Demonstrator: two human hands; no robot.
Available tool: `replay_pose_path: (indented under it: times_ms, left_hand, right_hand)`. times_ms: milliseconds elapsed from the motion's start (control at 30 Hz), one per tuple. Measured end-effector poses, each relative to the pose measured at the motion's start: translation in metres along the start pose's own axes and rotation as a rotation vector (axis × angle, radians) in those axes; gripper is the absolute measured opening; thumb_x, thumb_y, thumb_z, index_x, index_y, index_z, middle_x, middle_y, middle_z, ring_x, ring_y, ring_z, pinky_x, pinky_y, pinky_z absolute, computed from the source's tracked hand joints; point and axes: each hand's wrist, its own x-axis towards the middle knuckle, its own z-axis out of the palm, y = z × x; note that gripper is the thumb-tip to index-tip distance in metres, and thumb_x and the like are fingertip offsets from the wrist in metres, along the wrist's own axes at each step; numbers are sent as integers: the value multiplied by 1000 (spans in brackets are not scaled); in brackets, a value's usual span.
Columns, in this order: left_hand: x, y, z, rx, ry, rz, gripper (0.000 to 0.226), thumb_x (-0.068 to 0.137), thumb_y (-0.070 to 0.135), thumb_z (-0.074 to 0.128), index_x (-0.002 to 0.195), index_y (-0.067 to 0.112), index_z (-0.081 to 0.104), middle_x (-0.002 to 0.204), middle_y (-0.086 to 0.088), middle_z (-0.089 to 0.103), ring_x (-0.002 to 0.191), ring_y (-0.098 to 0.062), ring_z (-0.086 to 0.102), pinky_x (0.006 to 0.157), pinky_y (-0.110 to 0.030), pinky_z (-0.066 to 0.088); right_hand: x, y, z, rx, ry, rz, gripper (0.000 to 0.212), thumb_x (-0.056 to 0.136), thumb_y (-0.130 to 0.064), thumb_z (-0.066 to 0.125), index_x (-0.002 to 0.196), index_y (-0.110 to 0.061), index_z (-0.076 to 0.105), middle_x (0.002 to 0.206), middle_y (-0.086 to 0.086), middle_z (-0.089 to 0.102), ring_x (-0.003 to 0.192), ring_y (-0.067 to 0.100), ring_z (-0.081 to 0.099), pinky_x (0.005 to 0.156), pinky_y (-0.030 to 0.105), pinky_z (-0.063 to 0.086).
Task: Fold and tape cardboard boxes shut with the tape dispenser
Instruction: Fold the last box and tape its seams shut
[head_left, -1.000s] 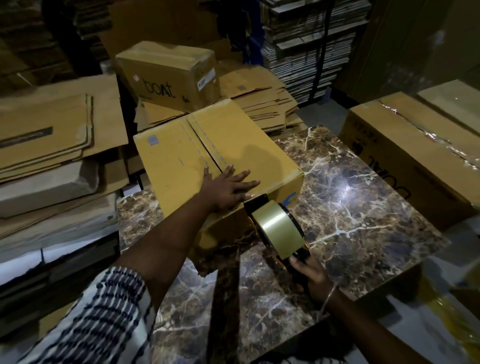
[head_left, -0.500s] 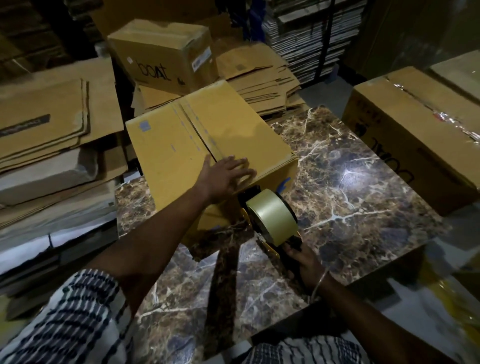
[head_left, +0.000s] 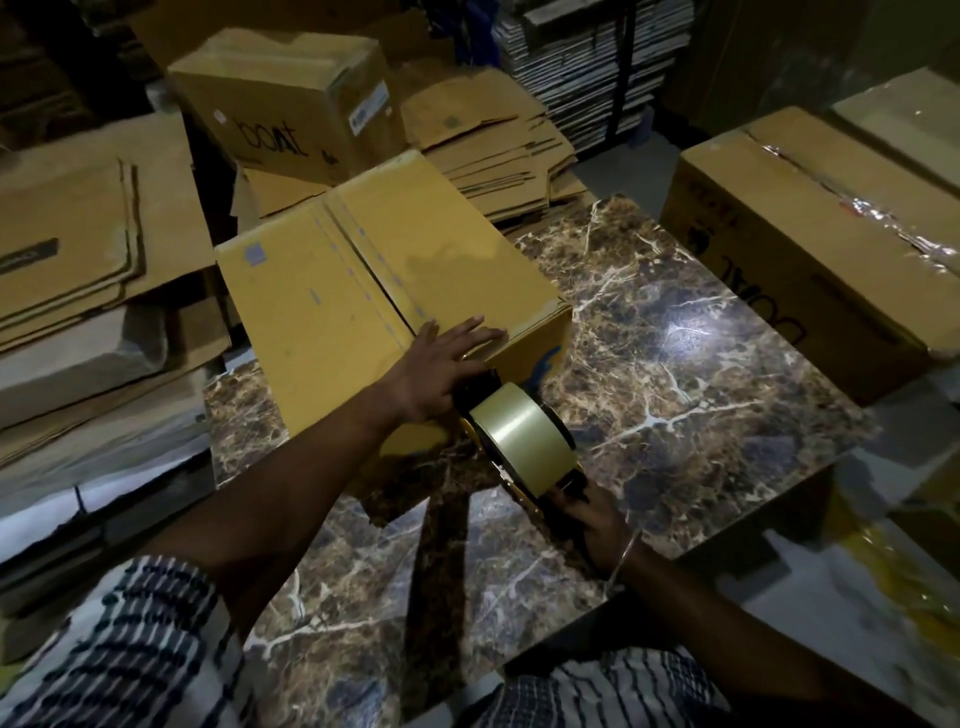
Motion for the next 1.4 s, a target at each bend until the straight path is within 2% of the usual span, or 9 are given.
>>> replay_pose_path:
  times_ms: [167,500,633,733,867,967,1133,1200,1400]
  left_hand:
    - [0,-8,4,-158,10,-3,69,64,18,44,130,18,64,165,3,21,153,-17,0,110,-74,15]
    - [0,-15,13,-340,118,24,62,91,59,29,121,22,70,162,0,29,154,-23,8,111,-66,11]
    - [-2,-12,11,-339,113,7,60,71,32,38,118,20,71,162,5,28,154,-22,10,111,-73,8]
    - [-1,-11,10,-387,101,-14,60,69,31,37,116,19,72,162,4,28,154,-18,8,112,-68,3]
    - [-1,-14,14,-388,100,-21,19,90,20,59,101,27,73,162,11,27,155,-16,7,113,-72,3]
    - [-2,-13,16,-347,126,-28,12,94,33,61,90,28,71,160,15,30,154,-14,13,113,-70,6]
    - [1,-5,3,-181,107,-7,14,82,38,62,88,33,74,157,9,39,148,-22,29,108,-70,22]
    - [10,0,-9,41,19,12,22,76,45,53,86,38,72,154,4,40,140,-30,38,95,-59,39]
    - [32,2,-31,316,-95,108,27,81,50,47,97,43,67,143,-5,32,115,-37,40,69,-43,36]
  right_hand:
    - [6,-4,-2,38,-61,13,50,59,-61,88,87,-21,77,75,25,45,37,15,39,39,20,29]
    - [21,-4,-7,99,-76,17,51,64,-54,90,98,-20,76,76,26,43,40,14,36,39,21,26]
    - [22,-6,-8,140,-69,34,58,55,-53,94,99,-18,78,75,18,55,39,15,40,38,20,28]
    - [23,-6,-7,139,-63,20,59,55,-53,95,100,-19,79,81,23,56,44,17,44,40,22,32]
    - [23,-6,-15,197,3,23,73,51,-50,97,112,-20,73,74,19,52,41,17,42,36,21,32]
    - [18,-9,-36,221,136,-2,91,44,-54,98,119,-18,61,70,15,47,39,14,41,33,19,30]
    - [17,-31,-59,254,184,-54,79,45,-51,98,108,-17,65,66,13,49,39,13,45,32,19,31]
    - [18,-40,-62,238,198,-72,76,50,-50,96,103,-9,59,65,13,46,39,13,44,32,20,32]
    - [21,-57,-68,179,195,-68,78,53,-58,92,92,-4,52,69,12,44,42,14,43,35,22,33]
